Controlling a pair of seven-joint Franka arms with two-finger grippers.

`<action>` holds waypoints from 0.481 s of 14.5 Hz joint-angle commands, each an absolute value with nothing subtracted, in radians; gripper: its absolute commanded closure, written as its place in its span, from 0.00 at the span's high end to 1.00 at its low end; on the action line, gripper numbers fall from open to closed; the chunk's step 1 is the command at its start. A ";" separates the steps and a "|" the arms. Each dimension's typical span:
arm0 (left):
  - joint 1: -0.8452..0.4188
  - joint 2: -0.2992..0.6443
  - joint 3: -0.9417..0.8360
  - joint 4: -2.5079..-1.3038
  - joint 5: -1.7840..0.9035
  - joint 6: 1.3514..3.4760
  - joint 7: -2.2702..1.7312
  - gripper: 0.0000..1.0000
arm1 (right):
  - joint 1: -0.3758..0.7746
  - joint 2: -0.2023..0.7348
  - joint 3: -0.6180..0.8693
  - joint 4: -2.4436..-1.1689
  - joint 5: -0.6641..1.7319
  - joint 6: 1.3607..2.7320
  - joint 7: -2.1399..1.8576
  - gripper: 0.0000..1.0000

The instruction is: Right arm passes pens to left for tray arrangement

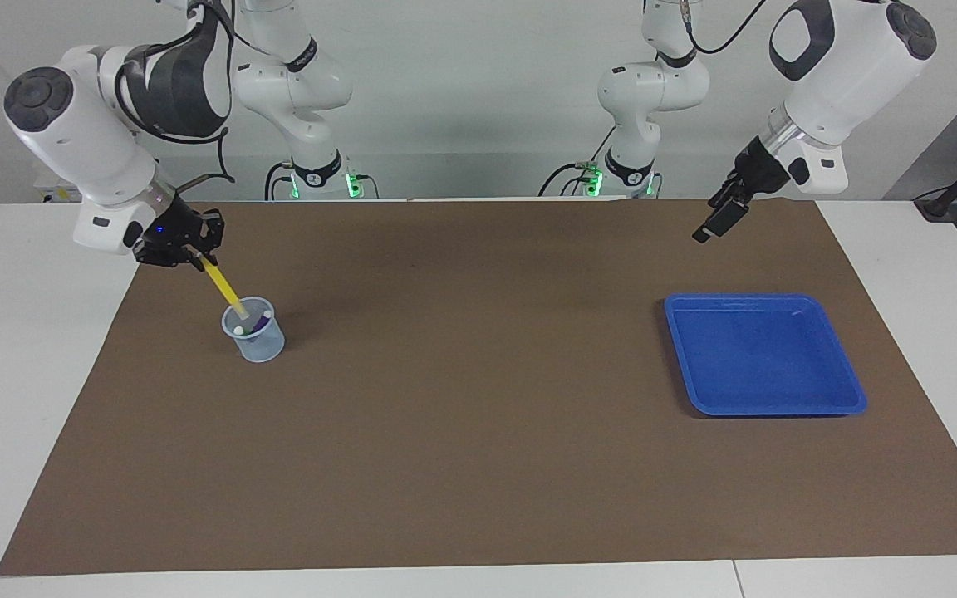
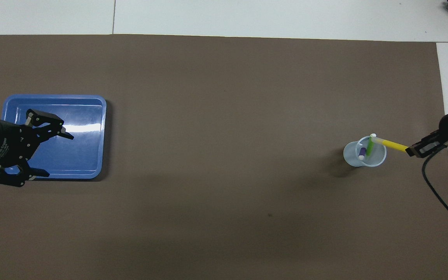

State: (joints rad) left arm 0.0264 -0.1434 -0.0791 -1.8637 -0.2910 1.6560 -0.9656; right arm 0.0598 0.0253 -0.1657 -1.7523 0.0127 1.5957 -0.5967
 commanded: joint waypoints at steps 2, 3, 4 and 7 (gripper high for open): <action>-0.003 -0.196 -0.074 -1.957 -0.341 1.761 -1.055 1.00 | 0.061 0.020 -0.149 -1.710 0.025 1.546 -0.609 0.00; -0.018 -0.202 -0.074 -1.971 -0.354 1.767 -1.071 1.00 | 0.061 0.018 -0.137 -1.701 0.031 1.536 -0.607 0.00; -0.026 -0.207 -0.074 -1.980 -0.363 1.776 -1.081 1.00 | 0.060 0.018 -0.130 -1.688 0.046 1.523 -0.607 0.00; -0.075 -0.210 -0.074 -1.990 -0.367 1.792 -1.152 1.00 | 0.060 0.011 -0.129 -1.681 0.129 1.505 -0.607 0.00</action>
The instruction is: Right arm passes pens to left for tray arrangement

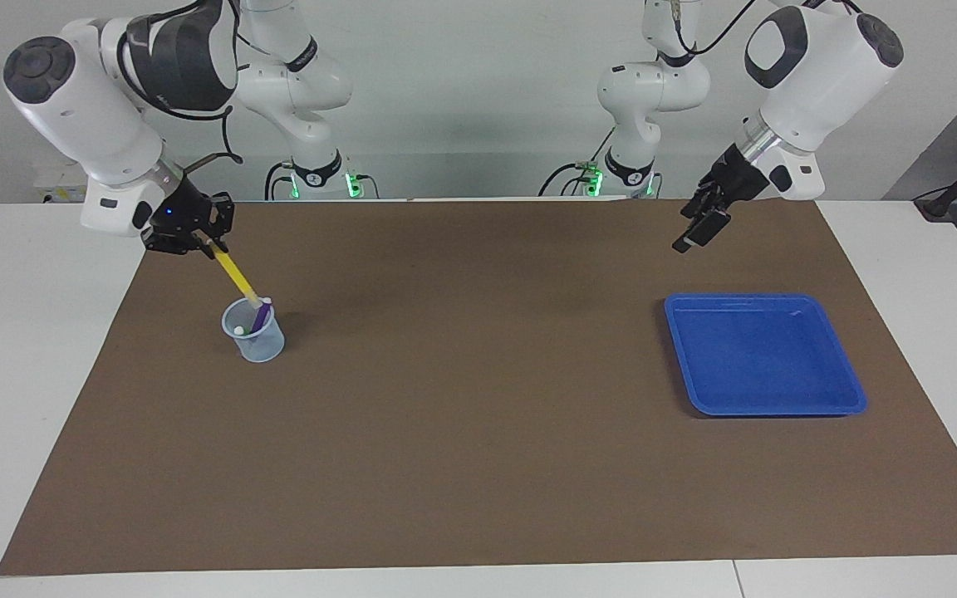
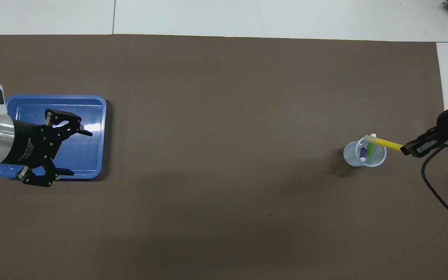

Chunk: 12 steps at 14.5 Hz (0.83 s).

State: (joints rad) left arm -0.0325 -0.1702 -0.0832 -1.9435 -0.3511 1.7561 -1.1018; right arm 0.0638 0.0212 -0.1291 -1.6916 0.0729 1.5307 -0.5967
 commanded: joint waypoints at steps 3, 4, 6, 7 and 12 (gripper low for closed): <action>-0.133 -0.209 -0.074 -1.985 -0.368 1.807 -1.236 1.00 | 0.061 0.008 -0.114 -1.680 0.237 1.502 -0.606 0.00; -0.149 -0.209 -0.074 -1.985 -0.380 1.812 -1.273 1.00 | 0.061 0.009 -0.107 -1.680 0.274 1.506 -0.603 0.00; -0.187 -0.210 -0.074 -1.991 -0.388 1.816 -1.289 1.00 | 0.074 0.009 -0.100 -1.681 0.342 1.516 -0.595 0.00; -0.189 -0.210 -0.074 -1.991 -0.393 1.818 -1.301 1.00 | 0.078 0.009 -0.100 -1.681 0.372 1.516 -0.585 0.00; -0.259 -0.204 -0.078 -1.983 -0.396 1.842 -1.399 1.00 | 0.081 0.006 -0.087 -1.698 0.488 1.551 -0.575 0.00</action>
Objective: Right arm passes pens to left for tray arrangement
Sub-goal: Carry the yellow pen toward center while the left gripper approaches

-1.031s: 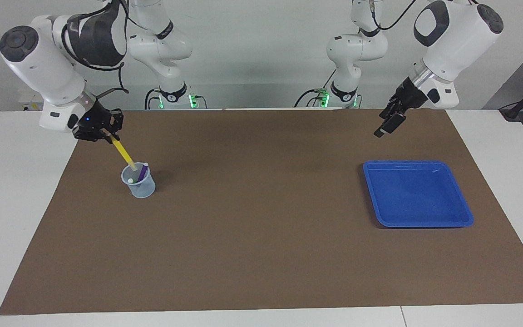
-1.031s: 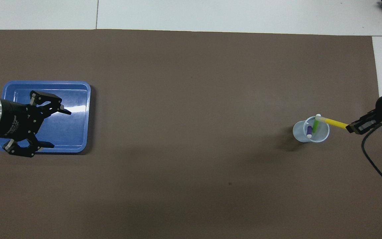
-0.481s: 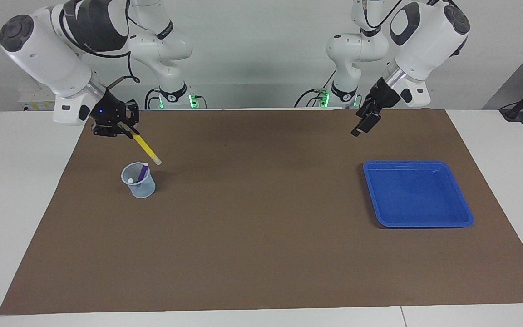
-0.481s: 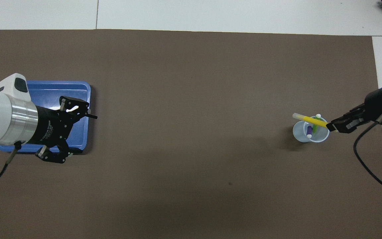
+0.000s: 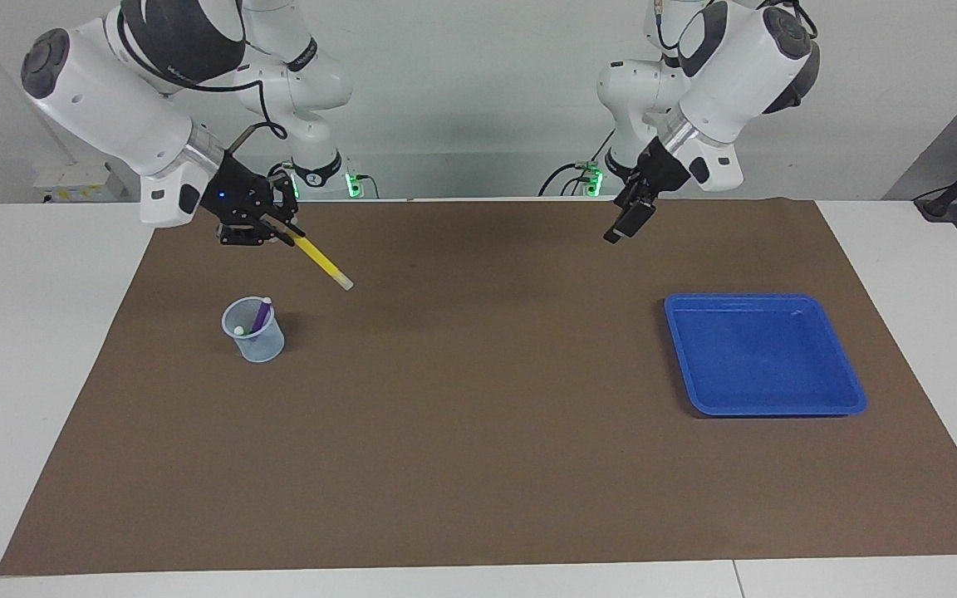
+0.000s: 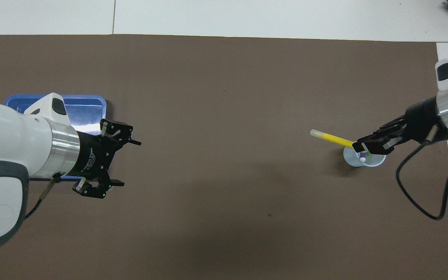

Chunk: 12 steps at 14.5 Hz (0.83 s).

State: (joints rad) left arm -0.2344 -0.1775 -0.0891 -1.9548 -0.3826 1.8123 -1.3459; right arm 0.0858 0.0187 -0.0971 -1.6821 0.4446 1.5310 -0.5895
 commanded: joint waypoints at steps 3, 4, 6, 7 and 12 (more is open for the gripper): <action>-0.262 -0.199 -0.081 -1.982 -0.432 1.896 -1.471 1.00 | 0.109 -0.008 -0.077 -1.738 0.534 1.612 -0.575 0.00; -0.267 -0.199 -0.086 -1.982 -0.434 1.901 -1.527 1.00 | 0.121 -0.012 -0.077 -1.761 0.557 1.640 -0.577 0.00; -0.276 -0.199 -0.089 -1.991 -0.437 1.949 -1.635 1.00 | 0.150 -0.018 -0.077 -1.790 0.595 1.686 -0.578 0.00; -0.287 -0.198 -0.089 -1.994 -0.443 1.982 -1.661 1.00 | 0.159 -0.018 -0.077 -1.799 0.618 1.700 -0.580 0.00; -0.442 -0.196 -0.089 -2.036 -0.443 2.204 -1.704 1.00 | 0.189 -0.017 -0.075 -1.842 0.776 1.772 -0.584 0.00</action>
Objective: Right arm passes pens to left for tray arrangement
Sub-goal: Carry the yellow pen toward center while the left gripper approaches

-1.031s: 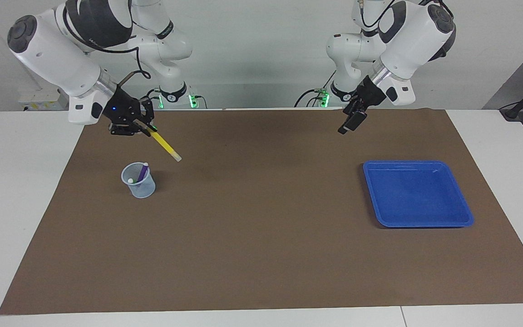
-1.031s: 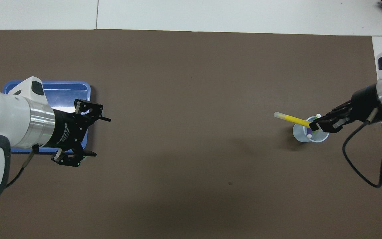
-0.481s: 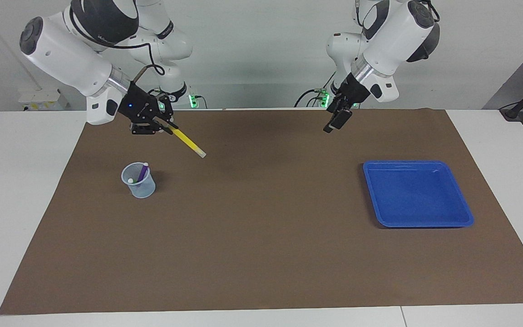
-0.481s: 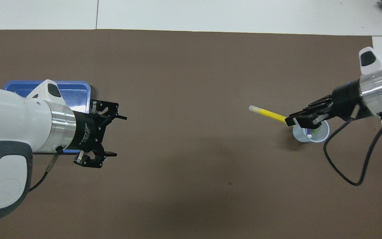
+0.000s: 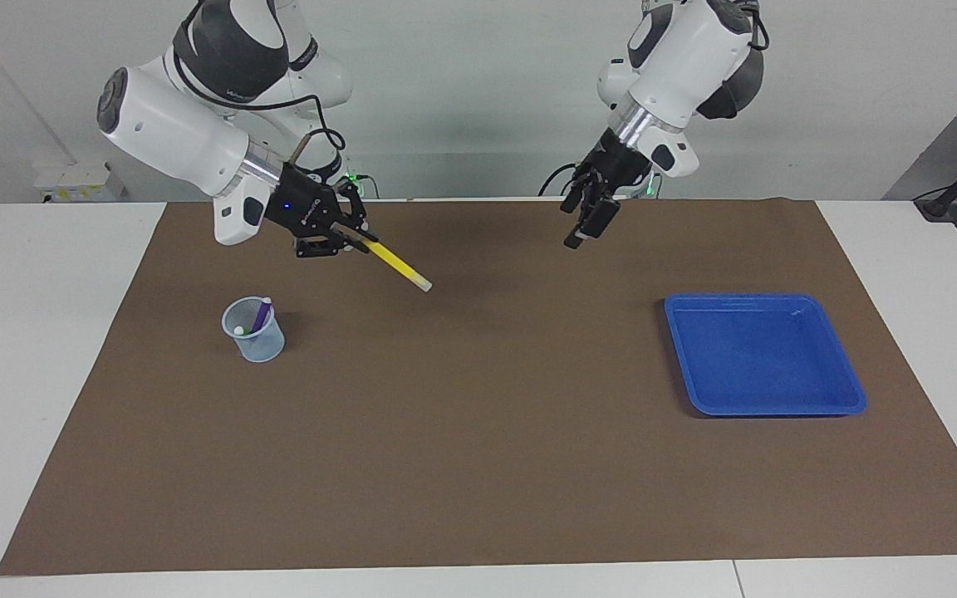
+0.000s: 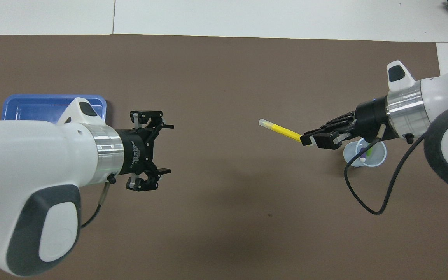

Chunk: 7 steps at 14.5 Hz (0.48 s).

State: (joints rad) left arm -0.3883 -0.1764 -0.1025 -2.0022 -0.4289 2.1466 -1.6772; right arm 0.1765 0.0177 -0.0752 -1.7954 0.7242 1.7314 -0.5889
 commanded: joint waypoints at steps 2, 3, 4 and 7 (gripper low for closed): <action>-0.471 -0.183 -0.089 -2.034 -0.442 2.279 -1.706 1.00 | 0.212 -0.017 -0.077 -1.851 0.816 1.805 -0.586 0.00; -0.485 -0.172 -0.089 -2.033 -0.442 2.319 -1.706 1.00 | 0.218 -0.012 -0.075 -1.859 0.831 1.824 -0.595 0.00; -0.512 -0.158 -0.089 -2.028 -0.440 2.351 -1.704 1.00 | 0.241 -0.008 -0.075 -1.862 0.853 1.848 -0.609 0.00; -0.534 -0.114 -0.089 -1.987 -0.430 2.385 -1.704 1.00 | 0.285 0.008 -0.075 -1.878 0.905 1.896 -0.626 0.00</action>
